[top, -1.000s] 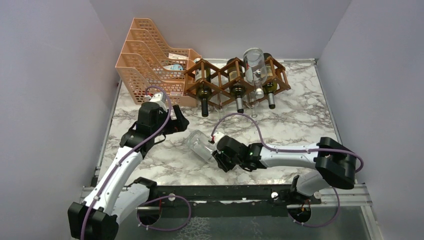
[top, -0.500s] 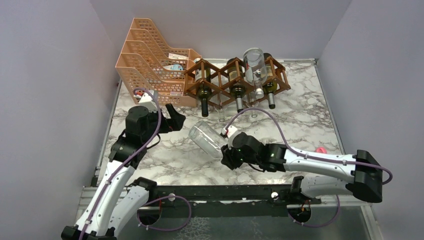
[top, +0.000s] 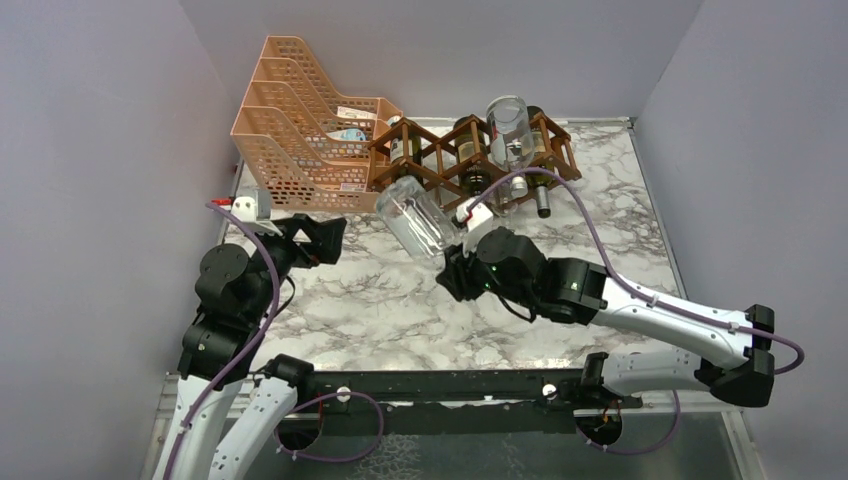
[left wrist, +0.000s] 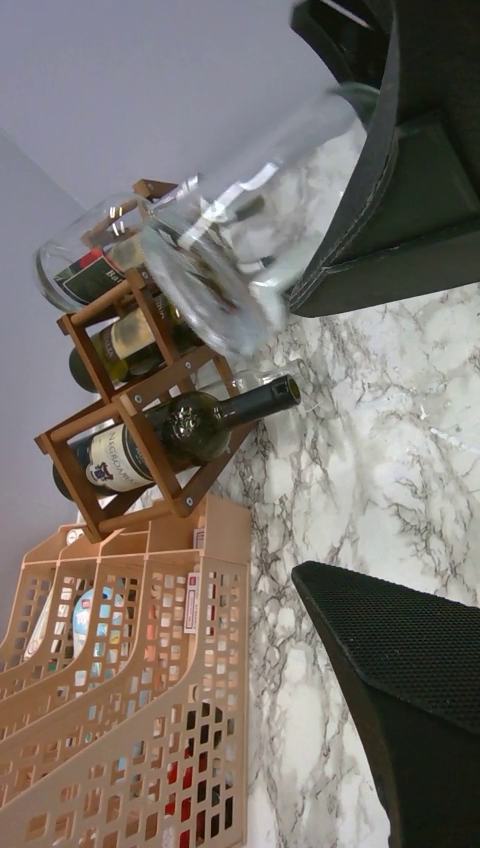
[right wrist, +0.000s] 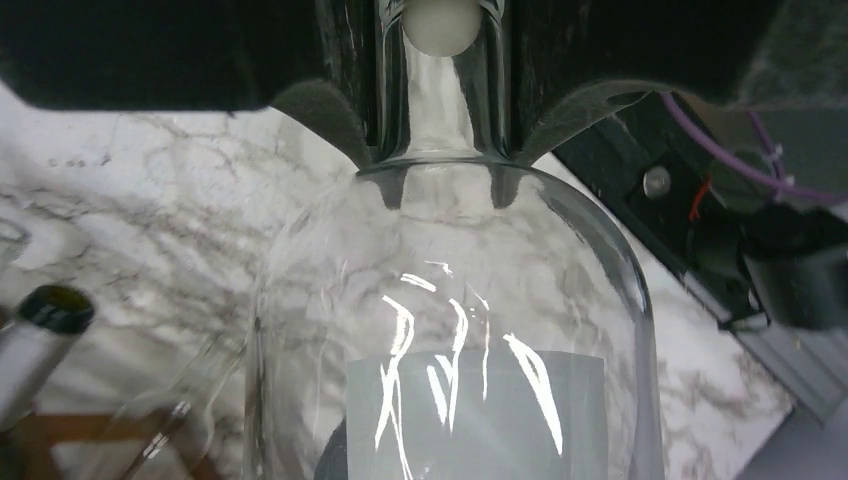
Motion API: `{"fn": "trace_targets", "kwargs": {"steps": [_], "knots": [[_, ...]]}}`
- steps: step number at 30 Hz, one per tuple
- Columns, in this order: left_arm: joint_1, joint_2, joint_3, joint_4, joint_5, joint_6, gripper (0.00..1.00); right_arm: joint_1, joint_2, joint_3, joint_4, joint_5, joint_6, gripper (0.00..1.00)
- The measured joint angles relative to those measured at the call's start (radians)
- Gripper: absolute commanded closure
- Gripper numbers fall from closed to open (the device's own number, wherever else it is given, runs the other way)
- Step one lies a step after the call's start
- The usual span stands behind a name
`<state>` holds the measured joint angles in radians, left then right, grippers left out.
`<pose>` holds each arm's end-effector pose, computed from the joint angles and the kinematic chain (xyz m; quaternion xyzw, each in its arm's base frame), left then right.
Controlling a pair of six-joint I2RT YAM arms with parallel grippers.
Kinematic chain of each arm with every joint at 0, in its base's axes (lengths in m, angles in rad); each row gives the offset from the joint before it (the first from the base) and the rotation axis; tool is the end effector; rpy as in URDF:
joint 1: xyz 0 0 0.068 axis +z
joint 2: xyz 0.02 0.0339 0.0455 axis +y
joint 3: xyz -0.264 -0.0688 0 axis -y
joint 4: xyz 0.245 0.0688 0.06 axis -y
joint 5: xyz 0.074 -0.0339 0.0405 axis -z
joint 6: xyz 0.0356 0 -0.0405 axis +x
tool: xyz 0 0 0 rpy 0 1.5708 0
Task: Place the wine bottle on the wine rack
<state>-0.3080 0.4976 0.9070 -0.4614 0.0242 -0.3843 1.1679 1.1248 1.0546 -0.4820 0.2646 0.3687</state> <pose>0.0934 -0.0306 0.3864 -0.0193 0.7250 -0.2418 0.6446 0.1054 0.2236 0.3375 -0.2775 0.8223 0.2530 0.4276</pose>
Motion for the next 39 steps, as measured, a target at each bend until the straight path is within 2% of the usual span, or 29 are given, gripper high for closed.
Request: {"fn": "trace_targets", "kwargs": {"steps": [7,14,19,29,39], "knots": [[0.000,0.032,0.001,0.000,-0.002,0.004,0.01,-0.043,0.146,0.272,-0.014,0.181,-0.019,0.99],[0.000,0.039,-0.016,0.024,0.010,0.002,0.01,-0.234,0.302,0.454,-0.040,0.174,-0.020,0.99],[0.000,0.037,-0.090,0.069,0.024,-0.006,0.01,-0.335,0.446,0.616,-0.122,0.165,0.058,0.99],[0.000,0.037,-0.243,0.134,0.087,-0.045,0.01,-0.411,0.615,0.748,-0.208,0.072,0.159,0.99],[0.000,0.035,-0.264,0.154,0.115,-0.057,0.01,-0.432,0.729,0.803,-0.250,0.035,0.244,0.99]]}}
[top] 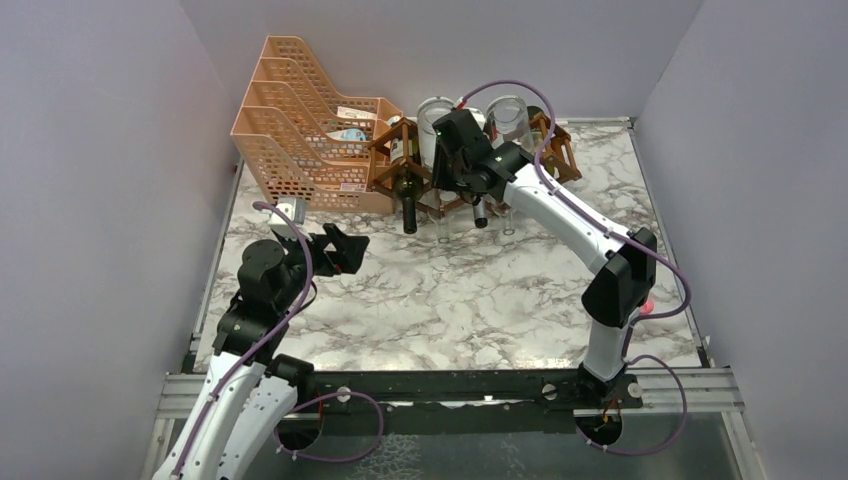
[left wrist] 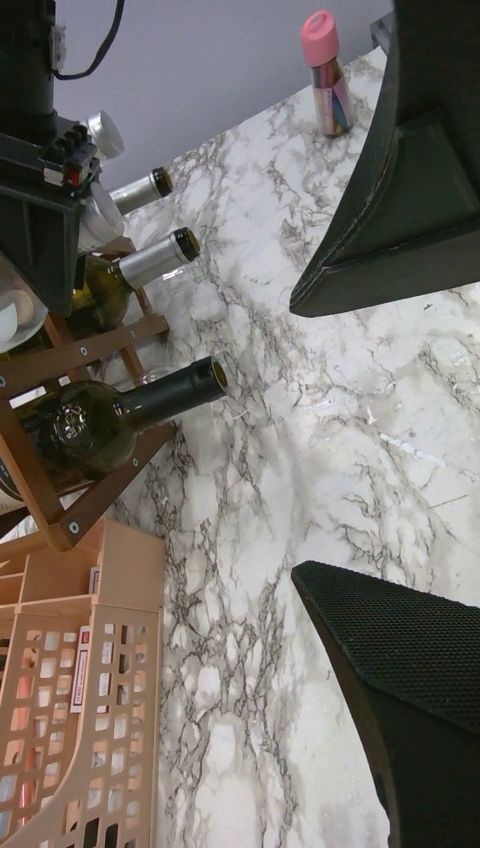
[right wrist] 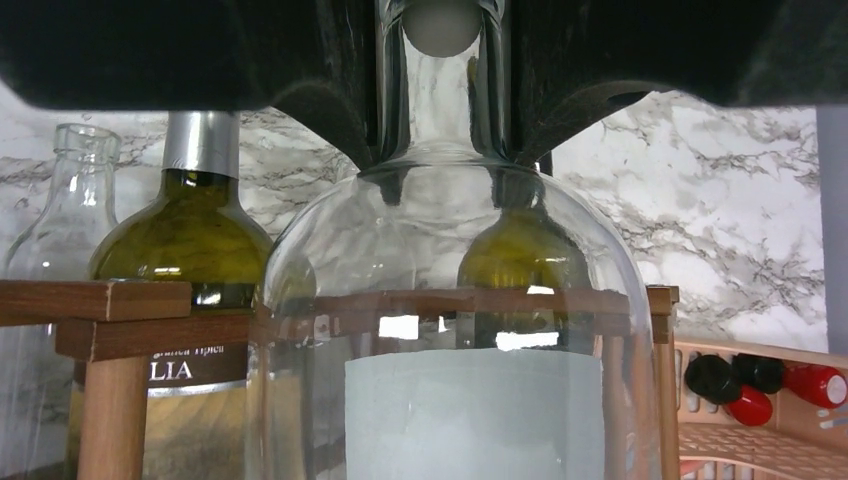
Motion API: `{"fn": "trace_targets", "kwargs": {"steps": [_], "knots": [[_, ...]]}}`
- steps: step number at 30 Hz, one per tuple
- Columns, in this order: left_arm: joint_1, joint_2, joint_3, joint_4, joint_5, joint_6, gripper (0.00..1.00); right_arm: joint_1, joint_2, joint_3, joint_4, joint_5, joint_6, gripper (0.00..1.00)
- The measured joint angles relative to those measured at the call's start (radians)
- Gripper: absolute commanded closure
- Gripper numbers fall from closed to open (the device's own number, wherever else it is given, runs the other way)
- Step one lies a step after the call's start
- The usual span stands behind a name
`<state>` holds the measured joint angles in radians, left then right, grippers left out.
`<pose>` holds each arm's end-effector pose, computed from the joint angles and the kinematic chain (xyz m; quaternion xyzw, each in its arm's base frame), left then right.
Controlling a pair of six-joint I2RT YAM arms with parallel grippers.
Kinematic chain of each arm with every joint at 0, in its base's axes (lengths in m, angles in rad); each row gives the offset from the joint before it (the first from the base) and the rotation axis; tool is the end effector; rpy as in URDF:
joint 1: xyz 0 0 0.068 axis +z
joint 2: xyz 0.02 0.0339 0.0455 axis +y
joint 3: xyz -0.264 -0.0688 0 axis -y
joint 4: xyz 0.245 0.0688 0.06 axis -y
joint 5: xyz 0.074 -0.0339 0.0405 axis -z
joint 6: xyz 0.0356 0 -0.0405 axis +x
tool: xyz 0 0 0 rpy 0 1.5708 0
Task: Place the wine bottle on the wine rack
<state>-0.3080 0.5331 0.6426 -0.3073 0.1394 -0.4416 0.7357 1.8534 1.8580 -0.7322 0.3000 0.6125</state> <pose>0.1288 -0.0462 0.3126 -0.0075 0.7728 -0.2816 0.5687 0.3177 0.2734 0.3563 0.0055 0.9042 0.1460 0.4012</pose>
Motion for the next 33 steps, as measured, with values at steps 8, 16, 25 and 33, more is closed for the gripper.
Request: {"fn": "trace_targets", "kwargs": {"steps": [8,16,25,33], "knots": [[0.000,-0.006,-0.004,0.005,0.003,-0.002,0.01,0.000,0.017,0.013,-0.025,-0.003,0.063,0.98],[0.000,-0.006,-0.004,0.006,0.003,-0.003,0.01,0.000,0.045,0.029,-0.024,-0.003,0.087,0.80],[0.000,-0.006,-0.004,0.006,0.002,-0.003,0.01,-0.006,0.062,0.048,-0.025,-0.003,0.087,0.62],[0.000,-0.002,-0.005,0.006,0.003,-0.003,0.01,-0.006,0.052,0.022,-0.008,-0.002,0.075,0.51]]}}
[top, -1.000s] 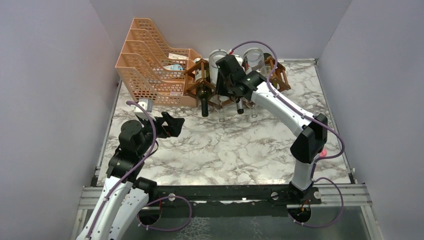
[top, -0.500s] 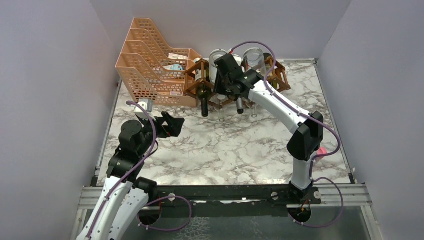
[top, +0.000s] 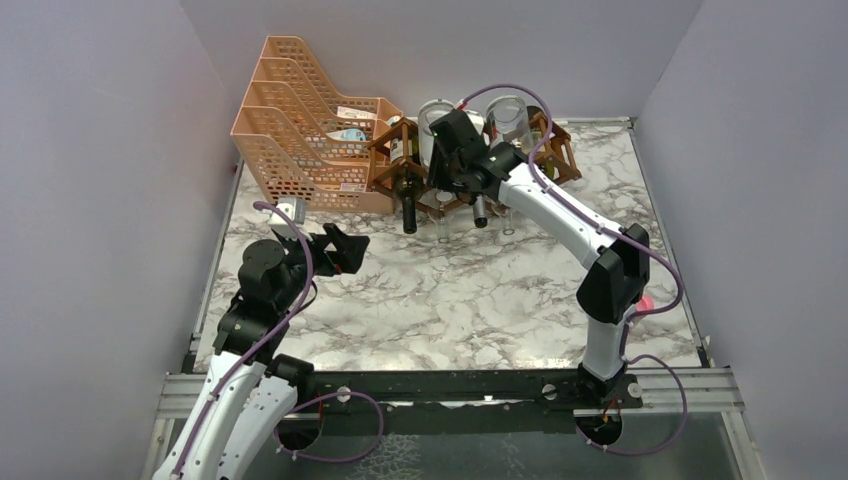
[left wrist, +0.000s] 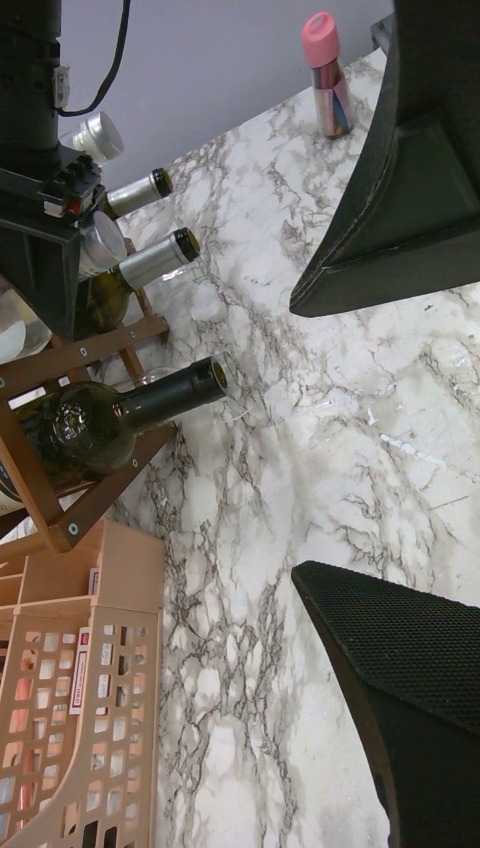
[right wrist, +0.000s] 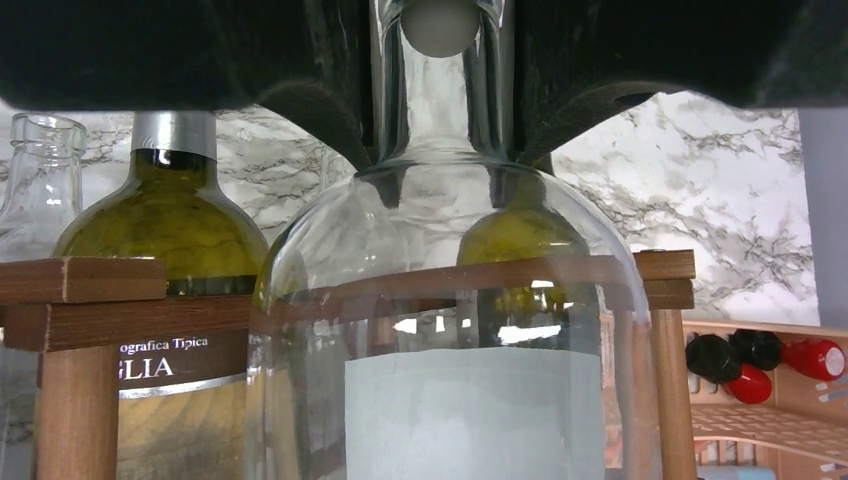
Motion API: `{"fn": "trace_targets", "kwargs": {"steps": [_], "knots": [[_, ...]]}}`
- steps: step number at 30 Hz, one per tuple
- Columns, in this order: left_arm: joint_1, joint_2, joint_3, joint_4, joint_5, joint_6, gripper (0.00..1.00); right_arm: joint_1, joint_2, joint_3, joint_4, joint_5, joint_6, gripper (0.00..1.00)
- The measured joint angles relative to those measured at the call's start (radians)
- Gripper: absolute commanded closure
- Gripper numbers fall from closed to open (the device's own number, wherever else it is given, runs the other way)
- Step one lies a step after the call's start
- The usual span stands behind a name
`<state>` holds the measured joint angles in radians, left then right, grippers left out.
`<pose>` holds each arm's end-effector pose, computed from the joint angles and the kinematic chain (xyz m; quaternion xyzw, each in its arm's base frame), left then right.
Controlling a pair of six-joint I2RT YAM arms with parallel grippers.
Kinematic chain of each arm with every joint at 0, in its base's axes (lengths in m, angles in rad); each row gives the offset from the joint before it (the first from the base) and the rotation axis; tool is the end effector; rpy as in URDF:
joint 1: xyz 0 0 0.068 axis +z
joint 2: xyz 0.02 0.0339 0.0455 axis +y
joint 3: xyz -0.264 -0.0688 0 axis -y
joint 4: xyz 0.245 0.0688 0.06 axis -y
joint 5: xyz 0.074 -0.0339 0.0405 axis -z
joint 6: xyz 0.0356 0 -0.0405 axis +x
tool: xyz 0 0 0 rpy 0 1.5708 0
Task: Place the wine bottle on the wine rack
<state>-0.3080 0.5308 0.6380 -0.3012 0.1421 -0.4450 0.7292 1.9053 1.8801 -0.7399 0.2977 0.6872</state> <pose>0.1287 -0.0462 0.3120 -0.0077 0.7716 -0.2840 0.5692 0.3284 0.2794 0.3418 0.0390 0.9108 0.1486 0.3832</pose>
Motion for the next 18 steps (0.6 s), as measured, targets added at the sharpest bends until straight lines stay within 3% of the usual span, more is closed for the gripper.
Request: {"fn": "trace_targets", "kwargs": {"steps": [5,18], "knots": [[0.000,0.006,0.000,0.000,0.000,0.000,0.01,0.000,-0.035,-0.023,0.048,0.004,-0.011,0.29],[0.000,0.021,0.000,-0.001,0.000,0.000,0.01,0.000,-0.146,-0.086,0.146,0.008,-0.052,0.25]]}}
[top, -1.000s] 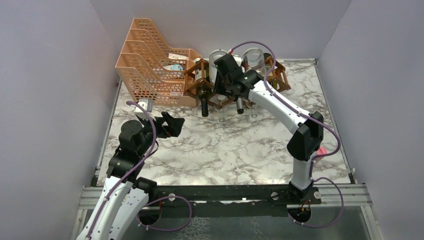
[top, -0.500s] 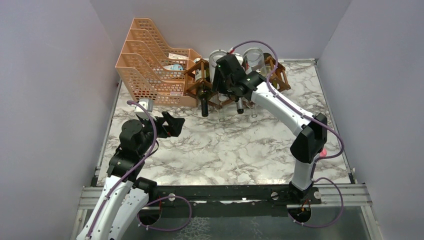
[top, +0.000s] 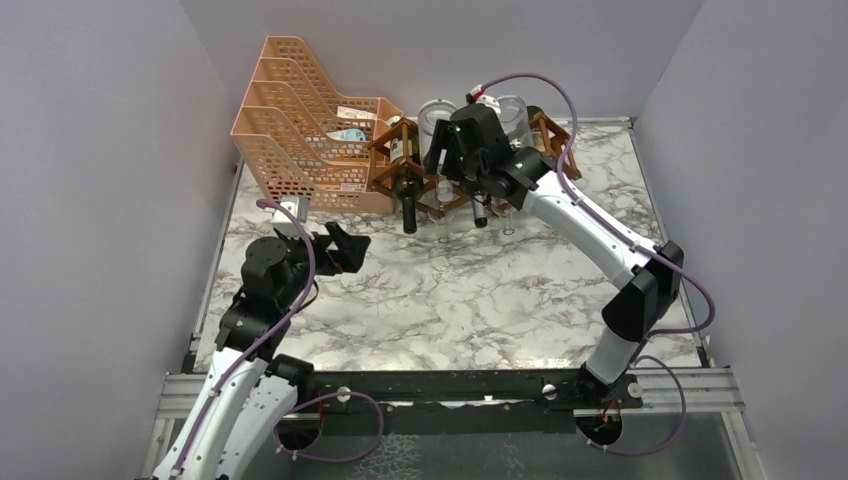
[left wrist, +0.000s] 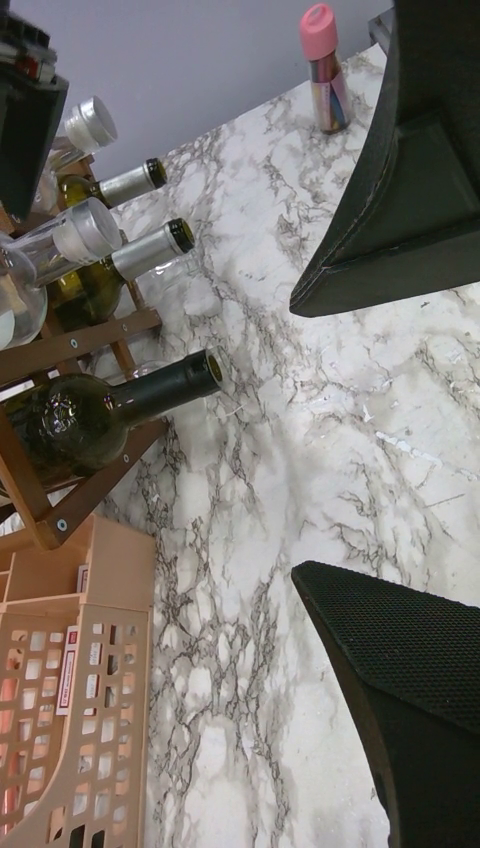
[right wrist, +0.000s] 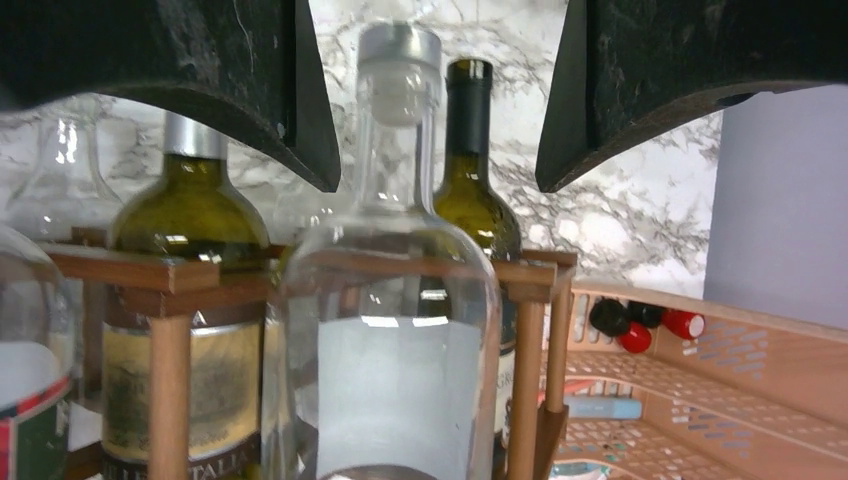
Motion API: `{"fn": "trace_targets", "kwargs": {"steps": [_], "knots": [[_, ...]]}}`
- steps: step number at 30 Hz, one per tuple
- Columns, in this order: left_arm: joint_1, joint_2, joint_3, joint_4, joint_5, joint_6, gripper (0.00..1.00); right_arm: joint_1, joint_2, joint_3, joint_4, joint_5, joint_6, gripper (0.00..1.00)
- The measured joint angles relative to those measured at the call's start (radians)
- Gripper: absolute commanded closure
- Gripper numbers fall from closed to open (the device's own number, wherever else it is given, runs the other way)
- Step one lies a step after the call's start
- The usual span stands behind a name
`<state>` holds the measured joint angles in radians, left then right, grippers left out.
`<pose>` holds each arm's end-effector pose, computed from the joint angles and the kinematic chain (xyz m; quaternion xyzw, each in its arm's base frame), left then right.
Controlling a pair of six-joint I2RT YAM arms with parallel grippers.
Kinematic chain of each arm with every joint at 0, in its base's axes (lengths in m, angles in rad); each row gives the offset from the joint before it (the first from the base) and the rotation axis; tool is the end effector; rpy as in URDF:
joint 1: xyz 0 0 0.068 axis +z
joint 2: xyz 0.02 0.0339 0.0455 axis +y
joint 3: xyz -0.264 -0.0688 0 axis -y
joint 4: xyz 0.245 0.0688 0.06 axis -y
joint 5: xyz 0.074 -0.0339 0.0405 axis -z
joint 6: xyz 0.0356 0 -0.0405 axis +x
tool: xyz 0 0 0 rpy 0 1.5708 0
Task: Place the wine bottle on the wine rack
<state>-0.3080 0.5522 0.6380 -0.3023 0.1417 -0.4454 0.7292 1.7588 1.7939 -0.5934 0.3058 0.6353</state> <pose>0.1327 -0.0475 0.3093 -0.0091 0.7786 -0.2812 0.5609 0.3081 0.2609 0.3842 0.0332 0.8669 0.1988 0.4560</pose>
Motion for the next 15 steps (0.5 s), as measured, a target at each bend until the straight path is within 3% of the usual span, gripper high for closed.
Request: {"fn": "trace_targets", "kwargs": {"steps": [6,15], "knots": [[0.000,0.013,0.000,-0.013,0.000,0.000,0.01,0.000,-0.171,-0.161,0.031,0.000,-0.028,0.25],[0.000,0.024,0.055,-0.072,-0.004,0.021,0.01,0.000,-0.619,-0.525,0.114,-0.006,-0.154,0.25]]}}
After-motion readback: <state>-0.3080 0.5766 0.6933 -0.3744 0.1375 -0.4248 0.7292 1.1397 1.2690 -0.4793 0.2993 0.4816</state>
